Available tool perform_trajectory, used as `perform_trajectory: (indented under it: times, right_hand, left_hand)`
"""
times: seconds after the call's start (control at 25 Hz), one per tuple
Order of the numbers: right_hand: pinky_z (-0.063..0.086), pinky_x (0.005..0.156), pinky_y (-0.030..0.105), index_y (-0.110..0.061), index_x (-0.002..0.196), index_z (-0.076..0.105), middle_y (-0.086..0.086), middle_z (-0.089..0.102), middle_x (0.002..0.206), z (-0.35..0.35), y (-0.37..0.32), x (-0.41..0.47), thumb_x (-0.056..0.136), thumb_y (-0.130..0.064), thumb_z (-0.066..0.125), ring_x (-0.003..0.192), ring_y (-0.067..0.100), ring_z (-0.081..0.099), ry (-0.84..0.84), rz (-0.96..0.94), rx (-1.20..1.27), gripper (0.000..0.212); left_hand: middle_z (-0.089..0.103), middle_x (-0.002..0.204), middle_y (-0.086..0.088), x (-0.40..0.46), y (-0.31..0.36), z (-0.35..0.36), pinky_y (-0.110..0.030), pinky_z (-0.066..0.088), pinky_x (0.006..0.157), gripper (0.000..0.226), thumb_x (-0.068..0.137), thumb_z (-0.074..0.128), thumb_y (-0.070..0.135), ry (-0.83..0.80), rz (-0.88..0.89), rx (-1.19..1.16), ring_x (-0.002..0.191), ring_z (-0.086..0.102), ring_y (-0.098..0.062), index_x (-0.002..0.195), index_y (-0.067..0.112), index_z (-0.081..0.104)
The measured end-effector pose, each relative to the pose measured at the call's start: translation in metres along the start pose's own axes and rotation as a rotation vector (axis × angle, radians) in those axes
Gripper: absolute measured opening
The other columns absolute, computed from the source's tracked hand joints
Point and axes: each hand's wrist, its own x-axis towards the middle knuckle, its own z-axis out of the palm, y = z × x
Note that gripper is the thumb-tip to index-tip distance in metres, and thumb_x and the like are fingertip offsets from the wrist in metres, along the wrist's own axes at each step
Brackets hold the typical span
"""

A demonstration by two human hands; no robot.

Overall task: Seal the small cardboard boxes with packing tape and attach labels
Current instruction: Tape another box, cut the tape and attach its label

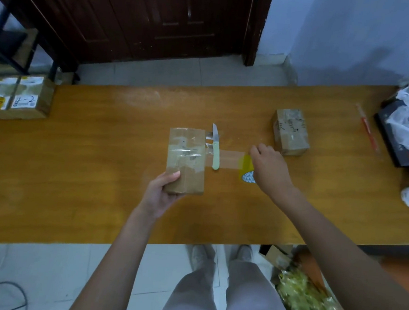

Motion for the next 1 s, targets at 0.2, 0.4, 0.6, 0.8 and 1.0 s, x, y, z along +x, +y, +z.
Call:
perform_trajectory:
  times: [0.2, 0.4, 0.6, 0.8, 1.0]
  right_hand:
    - [0.039, 0.074, 0.034, -0.011, 0.112, 0.05, 0.008, 0.05, 0.108, 0.034, -0.001, -0.02, 0.078, 0.007, 0.051, 0.096, 0.027, 0.05, -0.156, 0.048, -0.005, 0.039]
    - [0.036, 0.068, 0.034, -0.008, 0.113, 0.051, 0.012, 0.05, 0.106, 0.045, -0.001, -0.022, 0.078, 0.006, 0.056, 0.095, 0.031, 0.052, -0.132, 0.068, -0.003, 0.038]
    - [0.036, 0.066, 0.034, -0.01, 0.117, 0.051, 0.012, 0.051, 0.108, 0.05, 0.003, -0.035, 0.079, 0.003, 0.062, 0.092, 0.029, 0.051, -0.114, 0.098, 0.125, 0.042]
    - [0.043, 0.071, 0.036, -0.013, 0.122, 0.05, 0.011, 0.05, 0.111, 0.053, -0.002, -0.033, 0.08, 0.002, 0.061, 0.095, 0.028, 0.05, -0.106, 0.102, 0.19, 0.046]
    - [0.042, 0.07, 0.034, -0.015, 0.126, 0.052, 0.011, 0.051, 0.11, 0.056, 0.0, -0.033, 0.079, 0.001, 0.063, 0.096, 0.028, 0.051, -0.068, 0.096, 0.192, 0.05]
  left_hand:
    - [0.062, 0.125, -0.017, 0.016, -0.04, -0.025, -0.033, 0.055, 0.077, 0.054, 0.082, 0.064, 0.013, 0.198, -0.093, 0.066, 0.103, 0.066, -0.025, 0.132, -0.001, 0.049]
    - [0.052, 0.133, -0.008, 0.026, -0.069, -0.031, -0.03, 0.05, 0.085, 0.053, 0.09, 0.066, 0.033, 0.311, -0.06, 0.42, 0.116, 0.056, -0.023, 0.131, 0.015, 0.039]
    - [0.036, 0.139, -0.017, 0.033, -0.066, -0.036, -0.045, 0.032, 0.109, 0.061, 0.09, 0.06, 0.043, 0.554, -0.051, 0.99, 0.134, 0.03, -0.036, 0.131, 0.0, 0.045]
    - [0.041, 0.139, -0.021, 0.054, -0.037, -0.003, -0.042, 0.03, 0.104, 0.05, 0.092, 0.054, 0.029, 0.787, 0.289, 1.179, 0.131, 0.036, -0.038, 0.128, -0.005, 0.048]
    - [0.056, 0.122, -0.012, 0.088, -0.037, 0.02, -0.038, 0.039, 0.089, 0.04, 0.103, 0.029, 0.032, 0.738, 0.465, 1.685, 0.11, 0.05, -0.029, 0.119, 0.005, 0.055]
